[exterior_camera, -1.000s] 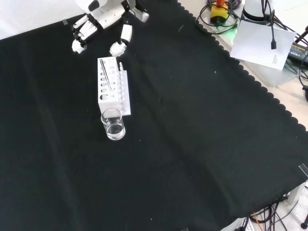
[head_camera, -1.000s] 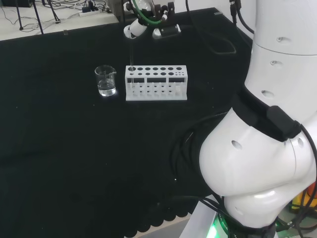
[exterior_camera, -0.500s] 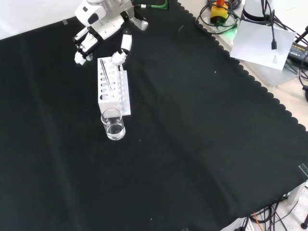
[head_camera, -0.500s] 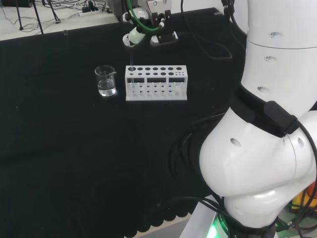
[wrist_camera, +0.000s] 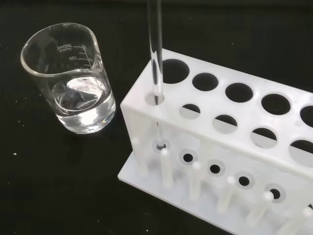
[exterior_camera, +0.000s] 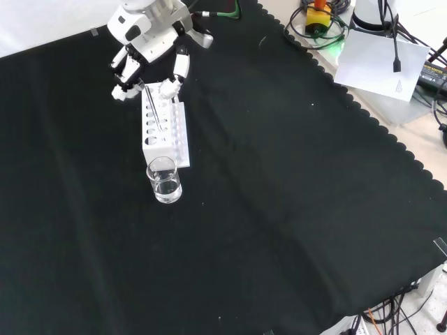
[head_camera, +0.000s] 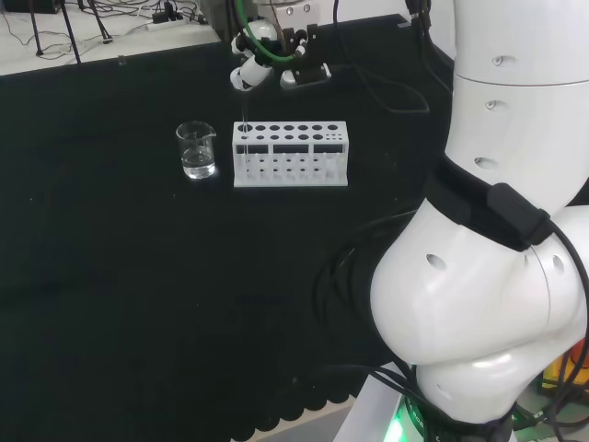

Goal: Take the glass rod from the white test tube rack.

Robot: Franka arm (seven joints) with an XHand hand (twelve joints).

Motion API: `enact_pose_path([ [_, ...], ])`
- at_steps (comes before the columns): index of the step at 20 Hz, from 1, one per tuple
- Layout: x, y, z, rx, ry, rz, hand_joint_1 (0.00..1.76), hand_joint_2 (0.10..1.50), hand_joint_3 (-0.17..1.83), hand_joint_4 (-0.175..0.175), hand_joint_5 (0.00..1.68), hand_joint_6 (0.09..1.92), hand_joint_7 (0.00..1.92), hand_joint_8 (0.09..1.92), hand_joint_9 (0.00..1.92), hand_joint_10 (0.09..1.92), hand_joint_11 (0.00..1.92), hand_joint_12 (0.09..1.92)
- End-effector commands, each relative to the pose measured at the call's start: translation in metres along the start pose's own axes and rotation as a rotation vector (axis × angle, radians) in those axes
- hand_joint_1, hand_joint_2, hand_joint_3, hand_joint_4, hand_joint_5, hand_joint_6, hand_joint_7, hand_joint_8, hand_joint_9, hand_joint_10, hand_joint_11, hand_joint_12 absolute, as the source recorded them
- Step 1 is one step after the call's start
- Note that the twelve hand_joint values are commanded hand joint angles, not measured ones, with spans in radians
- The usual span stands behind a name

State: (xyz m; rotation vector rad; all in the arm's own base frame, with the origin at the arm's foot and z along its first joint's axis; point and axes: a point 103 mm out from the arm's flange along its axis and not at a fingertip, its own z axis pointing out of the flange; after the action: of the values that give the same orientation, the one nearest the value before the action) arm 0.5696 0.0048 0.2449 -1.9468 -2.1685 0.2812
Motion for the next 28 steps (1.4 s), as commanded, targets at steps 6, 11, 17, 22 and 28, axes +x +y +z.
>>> enact_pose_path([
  [6,0.006,0.004,0.001,-0.002,-0.021,-0.007,0.69,0.95,0.58,-0.166,0.44,0.22,0.83,0.97,0.99,0.97,0.49,1.34],
  [11,0.012,0.008,0.001,-0.013,-0.035,-0.021,0.78,0.94,0.59,-0.175,0.52,0.88,0.88,0.97,1.1,0.95,0.66,1.3],
  [17,0.02,0.014,0.003,-0.026,-0.052,-0.029,0.89,0.91,0.64,-0.175,0.64,1.04,0.93,1.0,1.26,1.02,0.97,1.23],
  [22,0.02,0.018,0.003,-0.04,-0.075,-0.016,1.07,1.13,0.18,-0.175,0.77,1.29,1.01,1.1,1.33,1.08,1.2,1.17],
  [28,0.022,0.015,-0.003,-0.155,-0.11,-0.004,1.23,1.08,0.18,-0.175,0.82,1.11,1.02,1.23,1.49,1.1,1.59,0.94],
])
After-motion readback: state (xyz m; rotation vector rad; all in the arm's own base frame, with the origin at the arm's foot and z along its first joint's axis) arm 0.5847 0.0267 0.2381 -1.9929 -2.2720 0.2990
